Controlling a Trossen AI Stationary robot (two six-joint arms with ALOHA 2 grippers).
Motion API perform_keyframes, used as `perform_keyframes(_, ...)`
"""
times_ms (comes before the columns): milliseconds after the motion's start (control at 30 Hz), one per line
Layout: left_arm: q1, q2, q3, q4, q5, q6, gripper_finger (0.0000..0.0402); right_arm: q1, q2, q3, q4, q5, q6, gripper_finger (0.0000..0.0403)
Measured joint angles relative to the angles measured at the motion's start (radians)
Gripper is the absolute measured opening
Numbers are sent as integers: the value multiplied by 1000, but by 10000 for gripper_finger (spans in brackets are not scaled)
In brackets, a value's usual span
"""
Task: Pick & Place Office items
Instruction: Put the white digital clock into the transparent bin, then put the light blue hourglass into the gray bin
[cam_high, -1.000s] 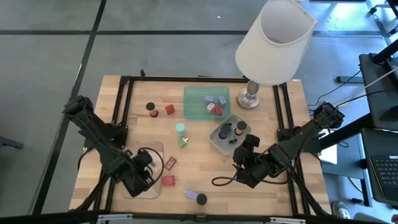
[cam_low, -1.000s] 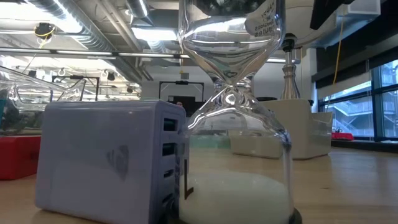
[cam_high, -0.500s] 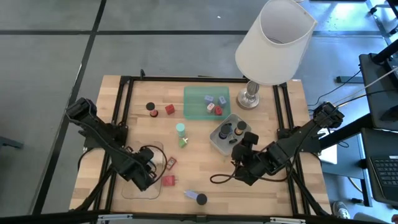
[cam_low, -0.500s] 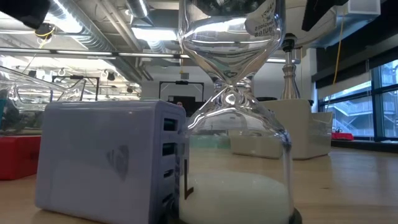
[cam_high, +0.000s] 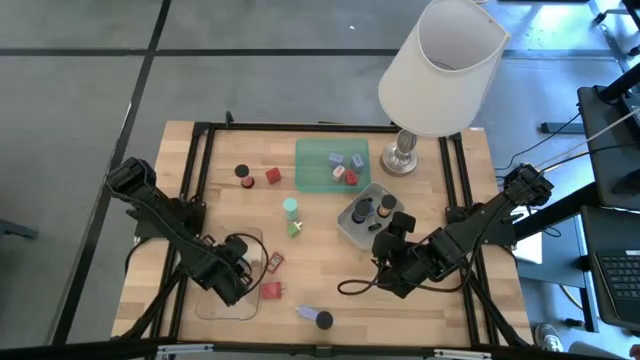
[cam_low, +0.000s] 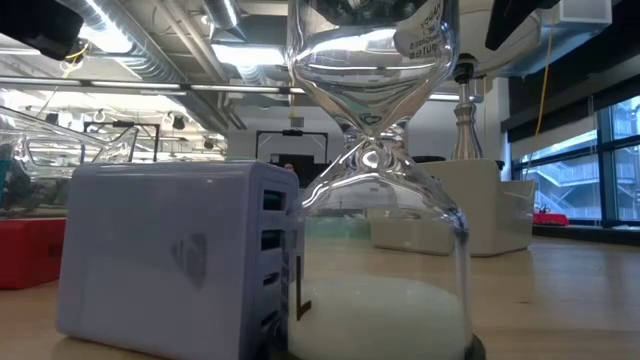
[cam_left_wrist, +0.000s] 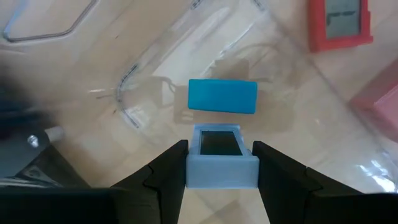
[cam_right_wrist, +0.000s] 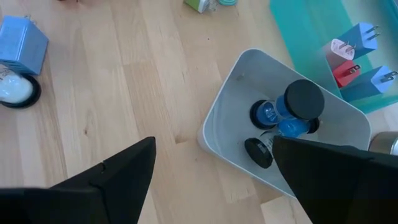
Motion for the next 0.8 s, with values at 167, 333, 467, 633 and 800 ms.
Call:
perform_keyframes(167, 0, 0, 0, 0, -3, 34, 170, 0, 0, 0, 0, 0, 0, 324)
perform_keyframes(333, 0, 0, 0, 0, -8, 33, 174, 0, 0, 0, 1, 0, 0, 324)
perform_keyframes(467, 0, 0, 0, 0, -8, 32, 186, 0, 0, 0, 2, 0, 0, 324)
perform_keyframes(633, 0, 0, 0, 0, -3, 33, 198, 0, 0, 0, 2, 0, 0, 324)
perform_keyframes(800, 10, -1, 20, -25, 30, 35, 202, 0, 0, 0, 2, 13, -3, 324)
